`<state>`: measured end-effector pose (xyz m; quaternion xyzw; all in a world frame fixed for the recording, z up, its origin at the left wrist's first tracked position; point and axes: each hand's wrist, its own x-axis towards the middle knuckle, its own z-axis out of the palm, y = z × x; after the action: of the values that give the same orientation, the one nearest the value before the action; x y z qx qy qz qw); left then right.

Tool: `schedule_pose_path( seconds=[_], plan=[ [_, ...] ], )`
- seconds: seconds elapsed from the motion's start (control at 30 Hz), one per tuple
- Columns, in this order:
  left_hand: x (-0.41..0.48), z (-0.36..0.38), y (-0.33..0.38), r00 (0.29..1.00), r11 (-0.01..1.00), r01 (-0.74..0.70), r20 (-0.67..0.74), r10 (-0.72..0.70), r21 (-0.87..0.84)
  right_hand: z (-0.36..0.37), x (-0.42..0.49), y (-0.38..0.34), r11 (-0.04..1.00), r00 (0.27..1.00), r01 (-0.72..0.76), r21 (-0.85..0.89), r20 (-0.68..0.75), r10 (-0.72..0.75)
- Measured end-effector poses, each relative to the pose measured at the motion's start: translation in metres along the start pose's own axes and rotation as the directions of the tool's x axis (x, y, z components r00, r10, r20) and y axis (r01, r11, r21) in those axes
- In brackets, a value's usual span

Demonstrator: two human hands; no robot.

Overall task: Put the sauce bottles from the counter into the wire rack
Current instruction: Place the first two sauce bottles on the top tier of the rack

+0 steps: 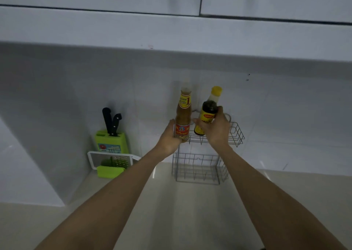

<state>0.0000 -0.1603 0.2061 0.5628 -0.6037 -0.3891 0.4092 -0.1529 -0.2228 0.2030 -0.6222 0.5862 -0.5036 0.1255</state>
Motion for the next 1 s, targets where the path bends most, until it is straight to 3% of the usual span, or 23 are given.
schedule_pose_path(
  seconds=[0.43,0.77,1.0],
  plan=[
    [-0.003,0.004,0.001,0.999,0.990,0.019,0.040,-0.014,-0.139,0.019,0.005,0.016,0.997,0.987,0.016,-0.070,0.159,-0.004],
    [0.003,0.005,-0.016,0.998,0.997,0.061,0.010,-0.060,-0.050,0.014,0.006,0.018,0.986,0.926,0.048,-0.159,0.378,0.016],
    [0.006,0.005,-0.021,0.997,0.997,0.071,0.010,-0.071,-0.021,0.013,0.004,0.017,0.993,0.917,0.026,-0.114,0.398,0.022]
  ],
)
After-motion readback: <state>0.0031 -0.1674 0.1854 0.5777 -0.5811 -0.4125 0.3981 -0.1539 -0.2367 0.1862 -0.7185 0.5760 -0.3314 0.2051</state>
